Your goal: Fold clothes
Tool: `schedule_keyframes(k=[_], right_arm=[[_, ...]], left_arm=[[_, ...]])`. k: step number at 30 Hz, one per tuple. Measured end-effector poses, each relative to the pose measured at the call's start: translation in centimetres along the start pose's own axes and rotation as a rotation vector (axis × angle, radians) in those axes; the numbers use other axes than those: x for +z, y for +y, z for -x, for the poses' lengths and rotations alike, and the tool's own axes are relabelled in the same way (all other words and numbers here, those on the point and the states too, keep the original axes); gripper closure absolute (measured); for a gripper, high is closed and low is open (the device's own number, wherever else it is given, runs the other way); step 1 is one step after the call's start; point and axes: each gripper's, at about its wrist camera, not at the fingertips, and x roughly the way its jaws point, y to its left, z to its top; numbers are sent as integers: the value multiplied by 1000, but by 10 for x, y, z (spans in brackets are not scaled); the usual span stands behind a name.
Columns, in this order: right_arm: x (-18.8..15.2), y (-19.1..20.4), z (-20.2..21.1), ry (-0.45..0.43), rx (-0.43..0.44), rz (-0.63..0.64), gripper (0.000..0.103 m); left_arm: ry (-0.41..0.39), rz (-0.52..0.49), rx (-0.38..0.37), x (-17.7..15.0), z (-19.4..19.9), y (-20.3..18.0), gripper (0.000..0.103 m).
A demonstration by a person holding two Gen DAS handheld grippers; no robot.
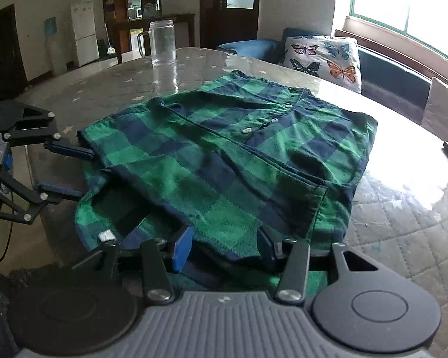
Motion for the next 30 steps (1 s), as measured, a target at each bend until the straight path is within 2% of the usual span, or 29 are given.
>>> schedule_keyframes(k=[1, 6, 8, 11, 13, 17, 21, 24, 29, 30], right_arm=[[-1, 1, 2, 1, 0, 9, 53], [-6, 9, 15, 5, 11, 69, 45], [-8, 14, 18, 2, 15, 108, 38], [-10, 23, 21, -6, 21, 178, 35], [-11, 26, 18, -2, 22, 196, 35], [-13, 27, 15, 1, 42, 197, 35], [-13, 25, 9, 8, 42, 185, 35], [-12, 24, 9, 10, 49, 191, 35], [-11, 22, 9, 14, 50, 189, 34], [-12, 22, 8, 15, 49, 187, 34]], left_arm=[[-8, -1, -3, 1, -1, 0, 60], [-57, 51, -33, 8, 3, 9, 91], [-71, 91, -31, 12, 4, 16, 97], [-90, 162, -17, 19, 4, 31, 100], [-101, 130, -37, 20, 11, 35, 100], [-48, 44, -88, 14, 20, 31, 93], [-8, -21, -89, 5, 13, 17, 65], [1, -73, -117, 1, 8, 5, 57], [-14, -129, -128, 0, -1, -7, 58], [-20, -120, -134, 2, -2, -7, 63]])
